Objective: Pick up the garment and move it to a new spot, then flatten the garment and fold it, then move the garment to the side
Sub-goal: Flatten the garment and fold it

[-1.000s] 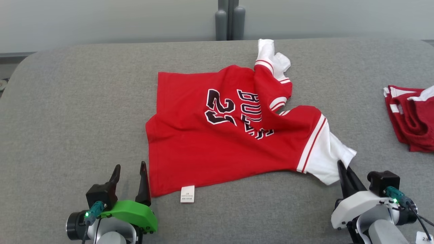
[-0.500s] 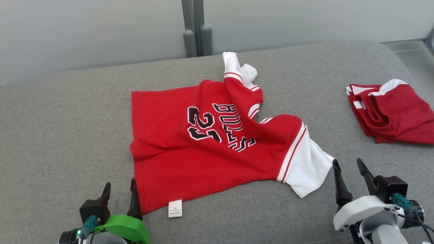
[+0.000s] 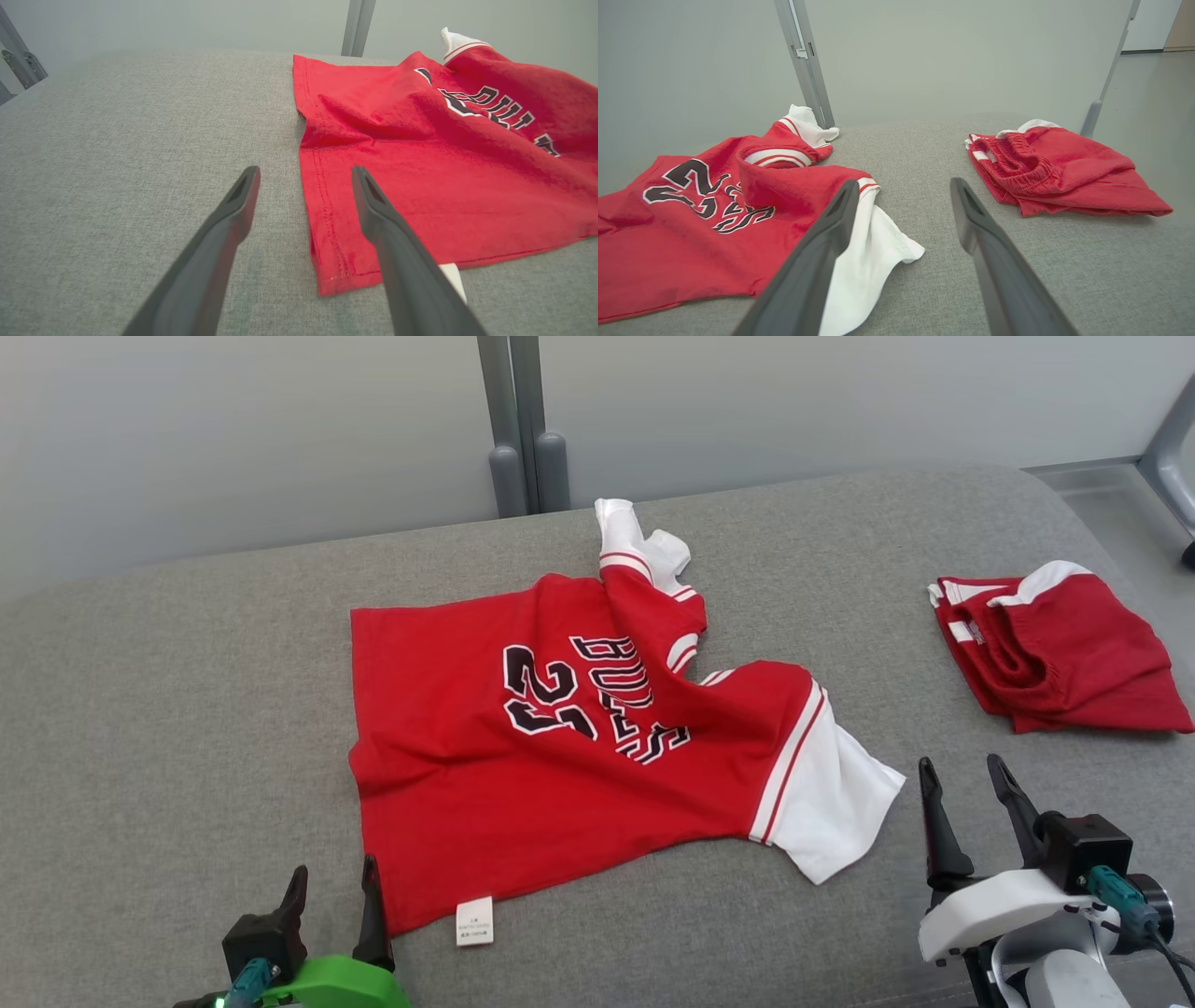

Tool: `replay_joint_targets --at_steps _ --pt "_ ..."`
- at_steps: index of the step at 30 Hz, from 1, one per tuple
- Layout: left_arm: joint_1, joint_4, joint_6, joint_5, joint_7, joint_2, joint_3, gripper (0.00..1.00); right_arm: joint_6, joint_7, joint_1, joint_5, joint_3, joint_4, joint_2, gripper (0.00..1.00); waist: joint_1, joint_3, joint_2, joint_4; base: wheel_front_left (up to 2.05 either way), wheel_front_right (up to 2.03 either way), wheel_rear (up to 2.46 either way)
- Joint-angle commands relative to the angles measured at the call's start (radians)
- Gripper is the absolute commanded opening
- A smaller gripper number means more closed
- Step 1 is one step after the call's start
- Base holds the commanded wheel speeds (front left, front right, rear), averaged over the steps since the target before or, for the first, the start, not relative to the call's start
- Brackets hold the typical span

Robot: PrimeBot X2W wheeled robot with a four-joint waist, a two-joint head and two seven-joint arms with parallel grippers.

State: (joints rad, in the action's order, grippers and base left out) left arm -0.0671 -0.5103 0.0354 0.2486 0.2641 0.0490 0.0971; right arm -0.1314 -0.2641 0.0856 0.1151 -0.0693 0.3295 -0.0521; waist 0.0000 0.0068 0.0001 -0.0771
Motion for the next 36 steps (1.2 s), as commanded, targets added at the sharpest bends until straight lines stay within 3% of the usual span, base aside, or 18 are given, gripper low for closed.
replay_joint_targets --at_steps 1,13,25,26,27,28,36 --pt "0.018 0.009 0.0 -0.005 -0.001 0.004 0.0 1.0 0.002 0.0 -0.005 0.003 0.009 -0.01 0.0 1.0 0.0 -0.002 -0.0001 0.001 0.0 0.0 0.0" --pt "0.024 0.016 -0.002 0.009 -0.001 0.004 0.026 1.0 0.002 0.0 0.024 0.021 0.073 -0.003 0.0 1.0 0.0 0.01 -0.0001 0.023 0.0 0.0 0.0" --pt "-0.048 -0.138 -0.012 0.111 -0.001 0.004 0.104 1.0 0.002 0.0 0.062 0.024 0.07 0.006 -0.016 1.0 0.0 0.101 -0.0001 -0.007 0.0 0.0 0.0" --pt "-0.061 -0.152 -0.012 0.117 -0.001 0.004 0.113 0.86 0.002 0.0 0.064 0.025 0.068 0.007 -0.016 1.0 0.0 0.106 -0.0001 -0.008 0.0 0.0 0.0" --pt "-0.071 -0.164 -0.012 0.122 -0.002 0.004 0.118 0.38 0.002 0.0 0.066 0.025 0.065 0.008 -0.017 1.0 0.0 0.111 -0.0001 -0.008 0.0 0.0 0.0" --pt "-0.075 -0.176 -0.013 0.128 -0.002 0.003 0.124 0.0 0.002 0.0 0.066 0.025 0.062 0.011 -0.017 1.0 0.0 0.114 -0.0001 -0.008 0.0 0.0 0.0" --pt "-0.093 -0.164 0.009 0.109 -0.002 0.008 0.066 0.0 0.002 0.0 0.062 0.023 0.037 0.035 -0.022 1.0 0.0 0.123 -0.0001 0.028 0.0 0.0 0.0"
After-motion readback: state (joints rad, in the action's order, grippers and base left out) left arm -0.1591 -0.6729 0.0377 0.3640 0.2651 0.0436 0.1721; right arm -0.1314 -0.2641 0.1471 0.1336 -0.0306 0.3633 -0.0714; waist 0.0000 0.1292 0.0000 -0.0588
